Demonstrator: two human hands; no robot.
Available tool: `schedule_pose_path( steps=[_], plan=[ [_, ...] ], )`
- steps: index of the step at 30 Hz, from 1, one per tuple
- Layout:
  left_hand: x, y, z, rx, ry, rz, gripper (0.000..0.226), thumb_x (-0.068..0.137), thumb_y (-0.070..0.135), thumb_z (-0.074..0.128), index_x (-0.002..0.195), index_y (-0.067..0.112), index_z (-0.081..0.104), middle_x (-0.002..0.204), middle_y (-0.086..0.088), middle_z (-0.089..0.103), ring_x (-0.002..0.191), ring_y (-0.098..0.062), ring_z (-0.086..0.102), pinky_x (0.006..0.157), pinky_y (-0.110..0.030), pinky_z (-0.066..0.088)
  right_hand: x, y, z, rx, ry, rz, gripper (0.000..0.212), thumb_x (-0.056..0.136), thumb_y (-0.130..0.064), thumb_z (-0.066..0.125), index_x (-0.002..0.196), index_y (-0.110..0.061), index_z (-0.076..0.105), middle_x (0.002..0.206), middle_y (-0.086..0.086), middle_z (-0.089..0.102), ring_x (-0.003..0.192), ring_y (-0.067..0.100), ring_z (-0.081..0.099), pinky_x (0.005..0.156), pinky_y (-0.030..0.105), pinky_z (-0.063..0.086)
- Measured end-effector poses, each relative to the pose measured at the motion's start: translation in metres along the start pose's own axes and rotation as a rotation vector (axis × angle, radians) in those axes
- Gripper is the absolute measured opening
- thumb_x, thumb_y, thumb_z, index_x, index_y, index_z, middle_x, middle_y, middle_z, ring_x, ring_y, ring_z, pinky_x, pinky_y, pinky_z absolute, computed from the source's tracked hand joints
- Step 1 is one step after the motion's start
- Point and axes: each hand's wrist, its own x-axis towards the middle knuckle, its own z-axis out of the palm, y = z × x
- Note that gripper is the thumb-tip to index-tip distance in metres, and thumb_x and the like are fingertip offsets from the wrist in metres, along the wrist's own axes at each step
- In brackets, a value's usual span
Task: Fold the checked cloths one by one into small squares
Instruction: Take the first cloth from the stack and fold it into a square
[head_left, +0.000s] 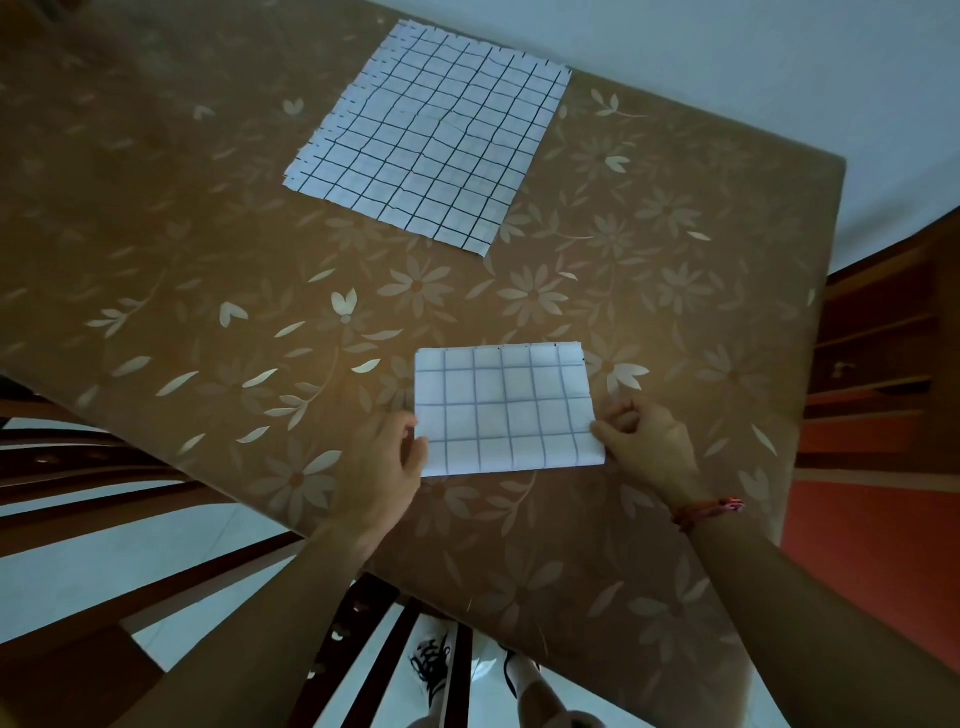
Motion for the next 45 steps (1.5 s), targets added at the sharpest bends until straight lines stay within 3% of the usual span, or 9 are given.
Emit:
schedule_pose_path(
  steps=[3, 6, 13, 17, 23, 28, 34, 39, 45],
  plan=[
    [-0.019, 0.016, 0.005, 0.159, -0.108, 0.243, 0.025, 0.093, 0.026, 0.058, 0.115, 0.013, 0.06, 0.113, -0.004, 0.06, 0.1, -0.015, 0.058, 0.078, -0.024, 0.051, -0.009, -0.008, 0.006, -0.15, 0.096, -0.128, 0.014, 0.085, -0.035, 0.063, 0.091, -0.025, 0.056, 0.08, -0.012, 0.059, 0.08, 0.015, 0.061, 0.066, 0.032, 0.051],
    [-0.045, 0.029, 0.026, 0.313, -0.211, 0.37, 0.041, 0.096, 0.037, 0.045, 0.131, 0.017, 0.051, 0.138, -0.006, 0.048, 0.126, -0.021, 0.049, 0.096, -0.03, 0.049, -0.03, -0.013, 0.026, -0.311, 0.148, -0.339, 0.03, 0.086, -0.032, 0.063, 0.113, -0.019, 0.06, 0.111, 0.001, 0.057, 0.1, 0.019, 0.055, 0.076, 0.039, 0.055],
    [-0.058, 0.022, 0.055, 0.455, -0.294, 0.374, 0.065, 0.098, 0.044, 0.027, 0.149, 0.005, 0.028, 0.157, -0.013, 0.026, 0.146, -0.025, 0.023, 0.115, -0.039, 0.029, -0.074, -0.003, 0.085, -0.668, 0.089, -0.769, 0.056, 0.092, -0.037, 0.039, 0.135, -0.005, 0.051, 0.145, 0.022, 0.045, 0.136, 0.034, 0.042, 0.103, 0.045, 0.046],
    [-0.053, 0.015, 0.057, 0.465, -0.343, 0.341, 0.066, 0.098, 0.043, 0.023, 0.149, 0.002, 0.027, 0.157, -0.016, 0.025, 0.146, -0.026, 0.021, 0.113, -0.044, 0.033, -0.071, 0.008, 0.096, -0.725, 0.018, -0.719, 0.06, 0.095, -0.04, 0.048, 0.143, -0.005, 0.042, 0.151, 0.023, 0.034, 0.142, 0.034, 0.031, 0.11, 0.046, 0.038],
    [-0.053, 0.014, 0.056, 0.486, -0.34, 0.334, 0.068, 0.096, 0.046, 0.017, 0.15, 0.004, 0.021, 0.159, -0.015, 0.015, 0.147, -0.027, 0.013, 0.117, -0.044, 0.026, -0.07, 0.005, 0.094, -0.761, -0.049, -0.675, 0.062, 0.095, -0.046, 0.039, 0.145, -0.007, 0.039, 0.152, 0.023, 0.032, 0.142, 0.035, 0.031, 0.108, 0.049, 0.039],
    [-0.054, 0.009, 0.056, 0.499, -0.375, 0.348, 0.067, 0.099, 0.043, 0.022, 0.153, 0.006, 0.009, 0.161, -0.013, 0.004, 0.149, -0.025, 0.002, 0.119, -0.043, 0.021, -0.076, -0.012, 0.097, -0.732, -0.116, -0.808, 0.062, 0.097, -0.034, 0.03, 0.15, -0.001, 0.024, 0.157, 0.022, 0.019, 0.147, 0.035, 0.015, 0.116, 0.049, 0.025],
    [-0.057, 0.003, 0.052, 0.495, -0.369, 0.349, 0.066, 0.097, 0.041, 0.022, 0.15, 0.002, 0.022, 0.158, -0.016, 0.02, 0.146, -0.025, 0.019, 0.115, -0.043, 0.03, -0.076, -0.006, 0.104, -0.746, -0.169, -0.817, 0.06, 0.103, -0.036, 0.027, 0.149, 0.003, 0.024, 0.157, 0.022, 0.019, 0.147, 0.033, 0.016, 0.115, 0.047, 0.031],
    [-0.062, -0.004, 0.046, 0.514, -0.347, 0.285, 0.069, 0.096, 0.044, 0.019, 0.15, 0.001, 0.019, 0.159, -0.014, 0.017, 0.147, -0.025, 0.016, 0.116, -0.043, 0.026, -0.074, 0.002, 0.1, -0.767, -0.2, -0.727, 0.073, 0.101, -0.05, 0.012, 0.151, 0.004, 0.015, 0.159, 0.022, 0.007, 0.148, 0.032, 0.006, 0.118, 0.047, 0.023],
    [-0.071, -0.019, 0.035, 0.555, -0.337, 0.239, 0.069, 0.095, 0.042, 0.021, 0.151, 0.002, 0.018, 0.16, -0.013, 0.014, 0.148, -0.024, 0.015, 0.117, -0.042, 0.025, -0.076, 0.03, 0.068, -0.818, -0.12, -0.558, 0.079, 0.1, -0.057, 0.017, 0.15, 0.005, 0.018, 0.158, 0.022, 0.009, 0.147, 0.033, 0.011, 0.118, 0.047, 0.021]
  ],
)
